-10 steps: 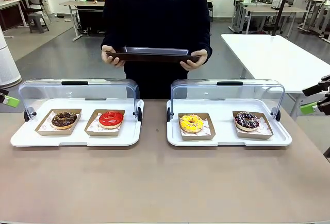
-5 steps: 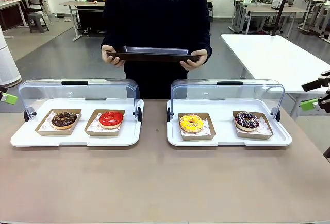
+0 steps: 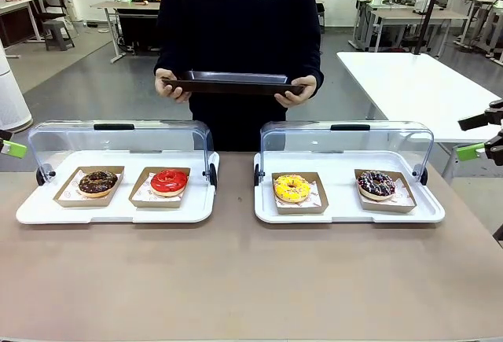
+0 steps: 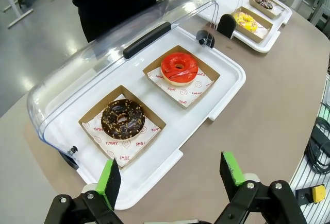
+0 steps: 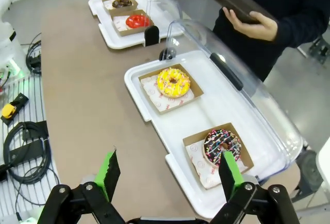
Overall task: Provide the desired donut to the person.
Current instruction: Pick up and lift the Paper togo box containing the Donut pointed at by the person.
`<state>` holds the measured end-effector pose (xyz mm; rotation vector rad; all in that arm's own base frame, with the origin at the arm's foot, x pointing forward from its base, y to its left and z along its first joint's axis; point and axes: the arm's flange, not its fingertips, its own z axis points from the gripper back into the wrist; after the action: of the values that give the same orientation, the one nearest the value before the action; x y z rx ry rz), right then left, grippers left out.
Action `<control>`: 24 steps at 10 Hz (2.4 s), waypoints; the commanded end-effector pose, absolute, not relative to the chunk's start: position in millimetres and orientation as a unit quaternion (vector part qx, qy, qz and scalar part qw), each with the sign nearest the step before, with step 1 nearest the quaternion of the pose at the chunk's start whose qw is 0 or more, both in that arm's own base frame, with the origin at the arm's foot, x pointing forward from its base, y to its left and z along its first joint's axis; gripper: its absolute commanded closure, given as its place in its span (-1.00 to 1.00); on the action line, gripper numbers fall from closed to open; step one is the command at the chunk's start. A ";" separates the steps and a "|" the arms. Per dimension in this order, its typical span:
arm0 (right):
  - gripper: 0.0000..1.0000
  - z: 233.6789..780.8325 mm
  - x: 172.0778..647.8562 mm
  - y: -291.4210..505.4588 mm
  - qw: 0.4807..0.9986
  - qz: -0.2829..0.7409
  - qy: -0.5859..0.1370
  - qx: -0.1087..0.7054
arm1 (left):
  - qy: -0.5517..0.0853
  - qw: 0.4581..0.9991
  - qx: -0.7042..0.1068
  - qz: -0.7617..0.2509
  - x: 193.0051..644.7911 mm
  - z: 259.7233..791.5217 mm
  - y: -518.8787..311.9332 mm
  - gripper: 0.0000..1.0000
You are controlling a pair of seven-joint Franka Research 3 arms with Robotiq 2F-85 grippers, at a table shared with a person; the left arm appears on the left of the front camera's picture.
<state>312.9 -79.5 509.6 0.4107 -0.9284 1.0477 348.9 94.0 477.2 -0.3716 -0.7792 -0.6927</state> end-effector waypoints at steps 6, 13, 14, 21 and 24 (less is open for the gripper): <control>-1.00 510.6 312.5 -78.5 0.745 0.480 -0.424 0.185 | -0.370 0.850 -0.181 -0.328 349.0 476.6 92.8 -1.00; -1.00 510.6 312.5 -78.5 0.745 0.480 -0.424 0.185 | -0.370 0.850 -0.181 -0.328 349.0 476.6 92.8 -1.00; -1.00 510.6 312.5 -78.5 0.745 0.480 -0.424 0.185 | -0.370 0.850 -0.181 -0.328 349.0 476.6 92.8 -1.00; -1.00 510.6 312.5 -78.5 0.745 0.480 -0.424 0.185 | -0.370 0.850 -0.181 -0.328 349.0 476.6 92.8 -1.00; -1.00 510.6 312.5 -78.5 0.745 0.480 -0.424 0.185 | -0.366 0.854 -0.176 -0.326 347.8 477.8 91.4 -1.00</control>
<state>309.9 -78.7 511.9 0.3907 -0.9121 1.0405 347.7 91.2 478.1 -0.3672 -0.7693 -0.6859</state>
